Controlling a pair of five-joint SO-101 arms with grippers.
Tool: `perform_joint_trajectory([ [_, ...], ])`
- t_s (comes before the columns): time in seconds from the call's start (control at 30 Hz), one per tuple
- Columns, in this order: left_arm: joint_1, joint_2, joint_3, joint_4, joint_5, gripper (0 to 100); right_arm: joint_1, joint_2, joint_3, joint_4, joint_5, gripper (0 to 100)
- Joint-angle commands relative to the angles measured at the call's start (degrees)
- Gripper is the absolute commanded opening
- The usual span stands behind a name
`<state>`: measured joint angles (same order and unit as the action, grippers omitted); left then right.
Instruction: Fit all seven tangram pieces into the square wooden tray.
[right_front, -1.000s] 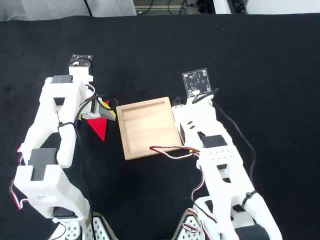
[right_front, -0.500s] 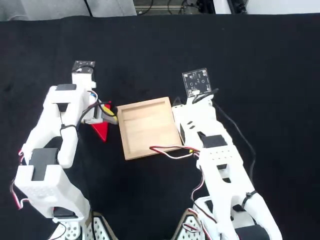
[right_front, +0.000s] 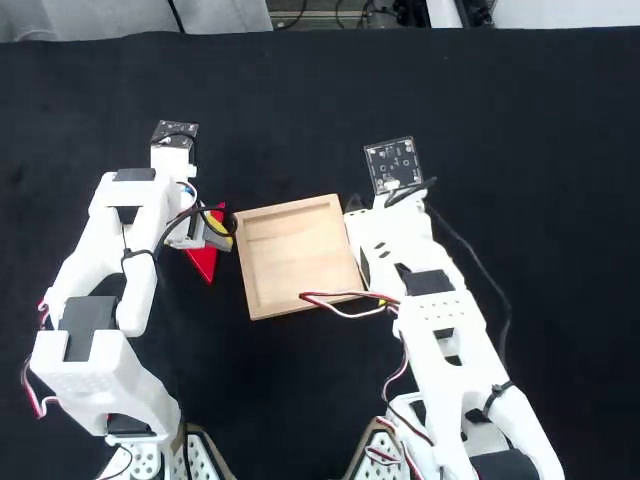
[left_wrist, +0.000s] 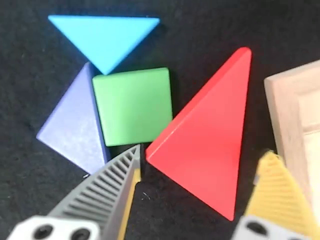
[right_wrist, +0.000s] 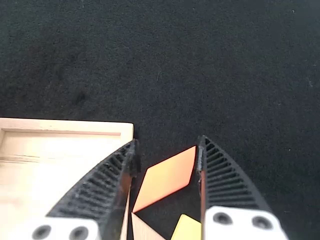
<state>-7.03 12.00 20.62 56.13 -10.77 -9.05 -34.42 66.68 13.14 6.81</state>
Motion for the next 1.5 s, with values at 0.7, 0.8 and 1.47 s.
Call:
perform_joint_trajectory([
  [0.7,0.04,-0.26,-0.57,-4.31,-0.18,33,-1.23,0.48,0.31,-1.49,-0.09,19.1],
  [0.8,0.66,-0.26,-0.57,-4.31,-0.26,33,-2.55,0.48,0.4,-1.41,0.0,19.1],
  [1.47,2.24,-0.35,2.07,-2.99,-1.67,25,-2.46,0.48,0.48,-1.49,0.0,19.1],
])
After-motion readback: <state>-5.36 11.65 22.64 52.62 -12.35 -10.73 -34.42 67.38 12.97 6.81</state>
